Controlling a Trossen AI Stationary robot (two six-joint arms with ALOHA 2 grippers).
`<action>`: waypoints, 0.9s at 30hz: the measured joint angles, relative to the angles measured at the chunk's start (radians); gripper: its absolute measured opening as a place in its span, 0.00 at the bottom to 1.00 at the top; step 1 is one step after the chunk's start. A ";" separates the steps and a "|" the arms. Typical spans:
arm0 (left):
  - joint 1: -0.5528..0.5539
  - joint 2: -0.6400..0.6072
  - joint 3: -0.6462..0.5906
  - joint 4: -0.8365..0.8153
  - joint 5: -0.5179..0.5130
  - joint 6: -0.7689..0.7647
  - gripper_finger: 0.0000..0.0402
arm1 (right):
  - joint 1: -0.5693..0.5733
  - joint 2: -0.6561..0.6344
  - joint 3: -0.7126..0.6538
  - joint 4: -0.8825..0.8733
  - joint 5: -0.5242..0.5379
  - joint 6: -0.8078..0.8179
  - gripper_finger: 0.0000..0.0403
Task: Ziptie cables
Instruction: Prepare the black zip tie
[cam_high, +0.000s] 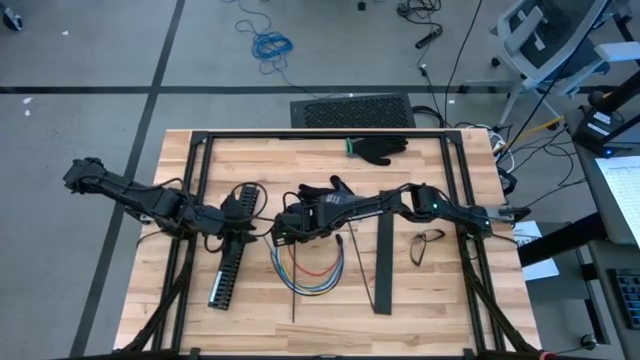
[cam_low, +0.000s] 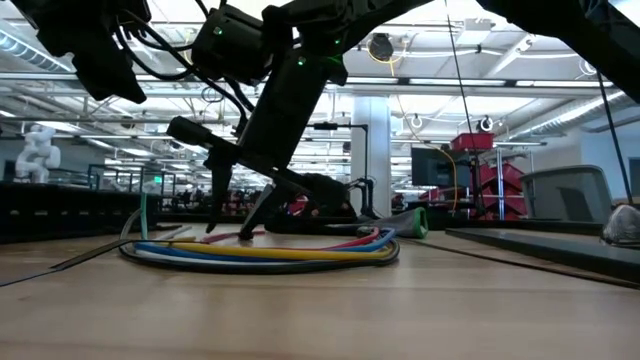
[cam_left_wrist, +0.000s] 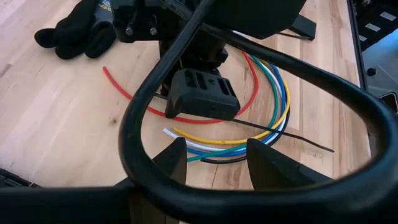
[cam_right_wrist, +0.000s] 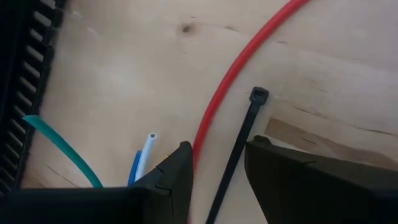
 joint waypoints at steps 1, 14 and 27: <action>0.000 0.000 0.000 0.000 0.000 0.000 0.40 | 0.000 0.000 0.000 0.000 0.000 0.000 0.34; 0.000 0.000 0.000 0.000 0.001 0.001 0.40 | -0.002 0.001 -0.002 -0.045 0.010 -0.007 0.05; 0.000 0.000 0.000 0.000 0.003 0.002 0.40 | 0.007 -0.014 -0.008 -0.043 0.113 -0.099 0.00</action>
